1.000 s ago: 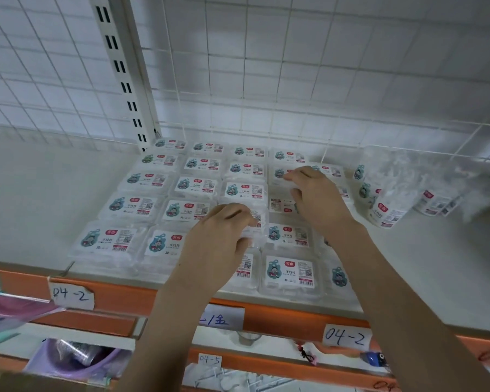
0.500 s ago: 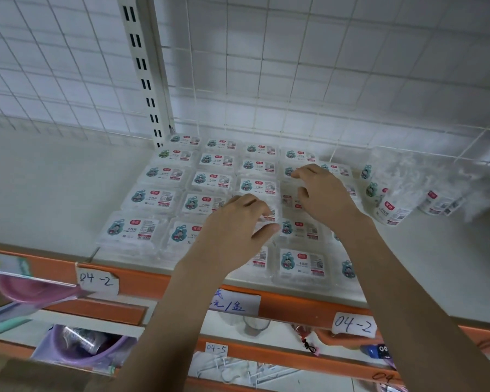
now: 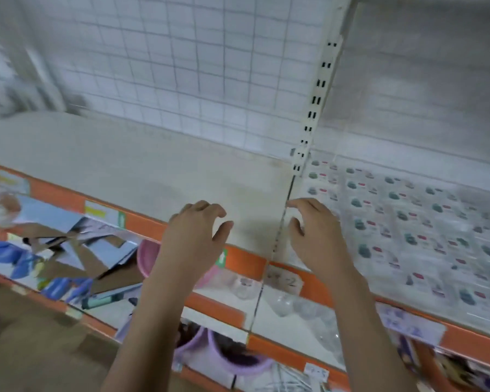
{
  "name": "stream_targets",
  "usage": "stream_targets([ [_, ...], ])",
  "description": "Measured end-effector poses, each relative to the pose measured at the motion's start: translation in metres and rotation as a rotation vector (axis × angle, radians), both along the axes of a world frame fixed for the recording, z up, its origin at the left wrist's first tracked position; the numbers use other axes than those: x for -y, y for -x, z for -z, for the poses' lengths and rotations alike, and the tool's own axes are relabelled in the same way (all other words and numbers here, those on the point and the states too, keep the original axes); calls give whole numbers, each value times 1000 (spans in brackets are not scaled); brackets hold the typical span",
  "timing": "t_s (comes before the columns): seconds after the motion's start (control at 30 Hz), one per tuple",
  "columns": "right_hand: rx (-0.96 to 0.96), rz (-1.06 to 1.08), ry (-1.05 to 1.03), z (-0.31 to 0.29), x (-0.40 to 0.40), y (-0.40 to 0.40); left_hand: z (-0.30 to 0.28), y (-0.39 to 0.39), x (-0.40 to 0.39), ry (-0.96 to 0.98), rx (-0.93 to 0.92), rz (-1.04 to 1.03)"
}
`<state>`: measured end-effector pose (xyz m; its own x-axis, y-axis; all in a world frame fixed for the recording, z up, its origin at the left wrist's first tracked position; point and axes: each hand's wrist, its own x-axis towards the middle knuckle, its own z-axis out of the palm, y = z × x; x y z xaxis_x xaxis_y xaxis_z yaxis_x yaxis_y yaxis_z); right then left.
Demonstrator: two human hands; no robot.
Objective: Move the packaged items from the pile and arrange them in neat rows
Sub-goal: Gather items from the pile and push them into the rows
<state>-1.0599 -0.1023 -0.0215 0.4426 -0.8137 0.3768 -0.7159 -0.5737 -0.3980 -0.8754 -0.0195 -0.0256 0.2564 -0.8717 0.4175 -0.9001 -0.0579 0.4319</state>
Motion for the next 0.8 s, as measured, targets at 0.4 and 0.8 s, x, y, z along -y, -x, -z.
stream_targets([
  [0.4,8,-313,-93,29,-77,-304,21,-274,-141,-67,-44,-430],
  [0.8,50,-381,-115,35,-40,-506,35,-465,-127,-156,-17,-553],
])
